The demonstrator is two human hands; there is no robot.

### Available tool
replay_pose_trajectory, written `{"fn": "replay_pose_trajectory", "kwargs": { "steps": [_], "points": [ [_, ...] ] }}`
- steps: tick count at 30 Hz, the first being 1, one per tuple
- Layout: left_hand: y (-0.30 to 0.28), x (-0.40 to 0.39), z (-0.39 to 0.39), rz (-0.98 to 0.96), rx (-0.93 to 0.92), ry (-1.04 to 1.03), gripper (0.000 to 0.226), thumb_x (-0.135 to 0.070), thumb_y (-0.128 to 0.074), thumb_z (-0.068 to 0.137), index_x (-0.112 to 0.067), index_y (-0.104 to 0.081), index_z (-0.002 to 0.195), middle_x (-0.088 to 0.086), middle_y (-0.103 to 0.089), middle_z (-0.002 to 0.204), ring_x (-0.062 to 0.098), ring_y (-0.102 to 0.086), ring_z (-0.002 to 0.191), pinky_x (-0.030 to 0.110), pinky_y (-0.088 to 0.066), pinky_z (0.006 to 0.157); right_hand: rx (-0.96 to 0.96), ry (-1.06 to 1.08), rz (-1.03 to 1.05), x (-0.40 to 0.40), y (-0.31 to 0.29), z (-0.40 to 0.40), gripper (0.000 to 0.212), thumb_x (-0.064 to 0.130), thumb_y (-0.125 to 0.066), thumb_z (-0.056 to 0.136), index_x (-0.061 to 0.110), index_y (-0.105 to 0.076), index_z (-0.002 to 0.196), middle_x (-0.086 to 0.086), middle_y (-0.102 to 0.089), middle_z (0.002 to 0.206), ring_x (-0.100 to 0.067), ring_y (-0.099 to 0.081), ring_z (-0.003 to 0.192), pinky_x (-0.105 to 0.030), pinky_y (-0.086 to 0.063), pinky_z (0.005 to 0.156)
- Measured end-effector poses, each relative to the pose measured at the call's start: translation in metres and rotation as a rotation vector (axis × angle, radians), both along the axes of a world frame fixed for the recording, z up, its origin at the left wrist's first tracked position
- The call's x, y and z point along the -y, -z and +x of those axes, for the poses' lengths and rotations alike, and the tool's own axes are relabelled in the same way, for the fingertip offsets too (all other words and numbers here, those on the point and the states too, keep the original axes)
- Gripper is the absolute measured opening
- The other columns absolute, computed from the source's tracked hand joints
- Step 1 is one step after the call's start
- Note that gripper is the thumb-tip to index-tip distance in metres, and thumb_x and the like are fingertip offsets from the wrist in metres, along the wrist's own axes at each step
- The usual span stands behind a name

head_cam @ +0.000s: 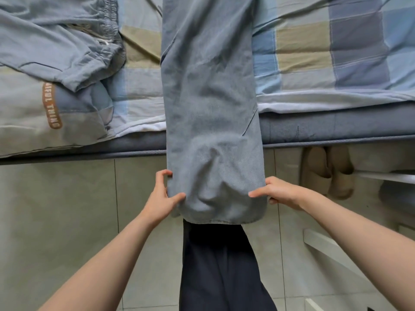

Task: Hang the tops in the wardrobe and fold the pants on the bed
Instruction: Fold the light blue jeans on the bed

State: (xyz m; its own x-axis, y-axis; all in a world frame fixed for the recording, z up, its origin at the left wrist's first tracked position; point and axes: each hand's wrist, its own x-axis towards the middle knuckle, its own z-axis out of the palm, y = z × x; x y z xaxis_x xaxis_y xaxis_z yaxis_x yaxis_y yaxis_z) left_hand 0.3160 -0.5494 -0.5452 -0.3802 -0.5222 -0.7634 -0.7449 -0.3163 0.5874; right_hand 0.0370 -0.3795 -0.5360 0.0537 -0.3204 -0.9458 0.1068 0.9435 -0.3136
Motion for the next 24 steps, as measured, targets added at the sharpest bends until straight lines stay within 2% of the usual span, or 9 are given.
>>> {"fn": "replay_pose_trajectory", "kwargs": {
  "steps": [2,4,7,11,14,16,18,20,24],
  "points": [
    [-0.001,-0.006,0.005,0.005,0.014,0.056,0.035,-0.018,-0.074,0.083,-0.029,-0.052,0.108,-0.005,-0.067,0.101,0.011,-0.065,0.09,0.024,-0.051,0.075,0.017,-0.013,-0.035,-0.001,-0.004,0.004,0.032,0.026,-0.074,0.077,0.024,-0.069,0.109,0.016,-0.07,0.1,-0.001,-0.058,0.078,-0.02,-0.036,0.065],
    [-0.001,-0.012,0.009,0.067,0.03,0.059,0.016,-0.02,-0.072,0.086,-0.015,-0.066,0.099,-0.006,-0.071,0.096,0.011,-0.064,0.086,0.019,-0.049,0.075,0.012,0.052,-0.073,-0.002,-0.004,0.007,0.036,0.025,-0.074,0.078,0.021,-0.068,0.113,0.011,-0.071,0.108,-0.004,-0.064,0.093,-0.02,-0.044,0.077],
    [-0.002,-0.019,0.019,0.221,0.046,-0.062,0.029,-0.02,-0.067,0.09,0.006,-0.056,0.088,0.01,-0.059,0.084,0.018,-0.055,0.081,0.032,-0.045,0.077,0.076,0.294,-0.087,-0.008,-0.004,0.013,0.026,0.012,-0.066,0.085,0.005,-0.067,0.11,-0.006,-0.072,0.11,-0.019,-0.066,0.104,-0.031,-0.048,0.095],
    [-0.01,-0.018,0.027,0.392,-0.014,-0.326,0.016,-0.017,-0.062,0.09,-0.011,-0.049,0.083,0.015,-0.047,0.078,0.028,-0.048,0.07,0.035,-0.039,0.063,0.141,0.498,-0.057,-0.027,-0.002,0.018,0.019,0.004,-0.064,0.083,-0.003,-0.068,0.1,-0.013,-0.071,0.108,-0.025,-0.065,0.1,-0.037,-0.046,0.094],
    [-0.014,-0.019,0.034,0.489,-0.047,-0.395,0.03,-0.02,-0.059,0.091,-0.022,-0.038,0.07,0.01,-0.037,0.08,0.02,-0.036,0.062,0.032,-0.032,0.056,0.032,0.379,-0.063,-0.04,-0.002,0.02,0.014,0.003,-0.064,0.083,0.011,-0.075,0.077,0.0,-0.07,0.086,-0.013,-0.052,0.078,-0.026,-0.034,0.071],
    [-0.016,-0.019,0.035,0.527,-0.066,-0.382,0.029,-0.023,-0.06,0.091,-0.023,-0.038,0.072,0.011,-0.04,0.087,0.02,-0.039,0.065,0.032,-0.035,0.059,0.042,0.377,-0.074,-0.042,0.0,0.023,0.016,0.003,-0.063,0.084,0.015,-0.073,0.08,0.007,-0.069,0.079,-0.008,-0.052,0.07,-0.021,-0.033,0.061],
    [-0.021,-0.02,0.033,0.554,-0.092,-0.356,0.026,-0.029,-0.064,0.084,-0.022,-0.04,0.077,0.011,-0.045,0.085,0.019,-0.043,0.064,0.031,-0.036,0.06,0.068,0.413,-0.069,-0.037,0.003,0.024,0.017,0.003,-0.063,0.085,0.01,-0.068,0.1,0.003,-0.072,0.088,-0.008,-0.062,0.074,-0.018,-0.042,0.058],
    [-0.025,-0.021,0.03,0.574,-0.135,-0.356,0.028,-0.031,-0.066,0.078,-0.016,-0.044,0.087,0.008,-0.048,0.081,0.017,-0.046,0.064,0.031,-0.036,0.061,-0.007,0.31,-0.039,-0.027,0.007,0.023,0.028,0.007,-0.065,0.085,0.008,-0.063,0.113,0.0,-0.07,0.102,-0.01,-0.06,0.084,-0.022,-0.04,0.064],
    [-0.028,-0.02,0.03,0.672,-0.231,-0.478,0.035,-0.023,-0.06,0.084,-0.008,-0.052,0.114,0.015,-0.053,0.108,0.027,-0.057,0.095,0.037,-0.047,0.078,-0.066,0.184,0.042,-0.006,0.013,0.03,0.03,0.01,-0.066,0.081,0.01,-0.065,0.111,0.001,-0.064,0.122,-0.016,-0.052,0.115,-0.036,-0.036,0.09]
  ]
}}
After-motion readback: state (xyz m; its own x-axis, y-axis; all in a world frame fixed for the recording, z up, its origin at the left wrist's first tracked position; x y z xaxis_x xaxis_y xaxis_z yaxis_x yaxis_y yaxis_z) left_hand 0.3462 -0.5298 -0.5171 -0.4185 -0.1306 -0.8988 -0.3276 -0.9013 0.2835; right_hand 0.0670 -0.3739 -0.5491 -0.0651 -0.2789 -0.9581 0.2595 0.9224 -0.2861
